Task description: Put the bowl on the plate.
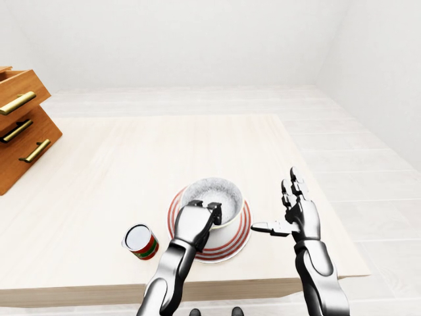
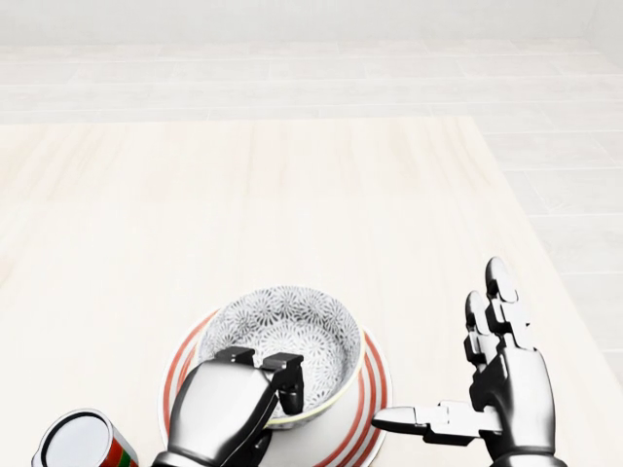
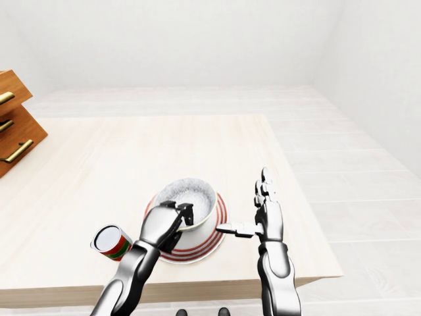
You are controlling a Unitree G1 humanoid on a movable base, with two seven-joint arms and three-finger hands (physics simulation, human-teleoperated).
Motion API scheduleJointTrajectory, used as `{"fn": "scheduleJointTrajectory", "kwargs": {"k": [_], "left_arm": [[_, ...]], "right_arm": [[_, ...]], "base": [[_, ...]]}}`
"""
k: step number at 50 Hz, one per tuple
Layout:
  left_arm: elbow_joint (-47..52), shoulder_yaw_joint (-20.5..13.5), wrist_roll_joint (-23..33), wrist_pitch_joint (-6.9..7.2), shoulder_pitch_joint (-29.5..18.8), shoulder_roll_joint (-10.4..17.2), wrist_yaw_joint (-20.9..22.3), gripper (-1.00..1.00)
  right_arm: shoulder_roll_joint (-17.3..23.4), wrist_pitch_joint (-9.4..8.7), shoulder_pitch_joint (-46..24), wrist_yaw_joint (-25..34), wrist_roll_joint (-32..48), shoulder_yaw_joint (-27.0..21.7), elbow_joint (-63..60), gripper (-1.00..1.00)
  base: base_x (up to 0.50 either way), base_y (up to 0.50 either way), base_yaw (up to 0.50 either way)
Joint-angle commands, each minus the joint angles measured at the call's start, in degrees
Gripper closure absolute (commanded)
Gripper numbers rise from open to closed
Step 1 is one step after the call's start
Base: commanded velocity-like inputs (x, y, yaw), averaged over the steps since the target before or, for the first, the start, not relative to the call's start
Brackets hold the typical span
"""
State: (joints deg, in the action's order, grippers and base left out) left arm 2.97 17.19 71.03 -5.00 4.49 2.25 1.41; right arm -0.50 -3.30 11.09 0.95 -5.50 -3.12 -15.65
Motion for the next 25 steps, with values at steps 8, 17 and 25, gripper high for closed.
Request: {"fn": "scheduleJointTrajectory", "kwargs": {"k": [8, 17, 25], "left_arm": [[1.3, 0.1, -0.6, 0.00, 0.8, -0.2, -0.4, 0.74], [1.4, 0.0, -0.2, 0.00, 0.8, 0.3, -0.5, 0.61], [2.5, 0.2, -0.5, 0.00, 1.5, 0.3, 0.2, 0.48]], "right_arm": [[0.0, 0.29, 0.3, -0.1, 0.0, 0.1, 0.1, -1.00], [0.0, 0.10, 0.1, -0.1, -0.1, 0.2, 0.0, -1.00], [0.0, 0.24, 0.0, -0.1, -0.1, 0.2, 0.3, -1.00]], "base": [[0.00, 0.00, 0.00], [0.00, 0.00, 0.00], [0.00, 0.00, 0.00]]}}
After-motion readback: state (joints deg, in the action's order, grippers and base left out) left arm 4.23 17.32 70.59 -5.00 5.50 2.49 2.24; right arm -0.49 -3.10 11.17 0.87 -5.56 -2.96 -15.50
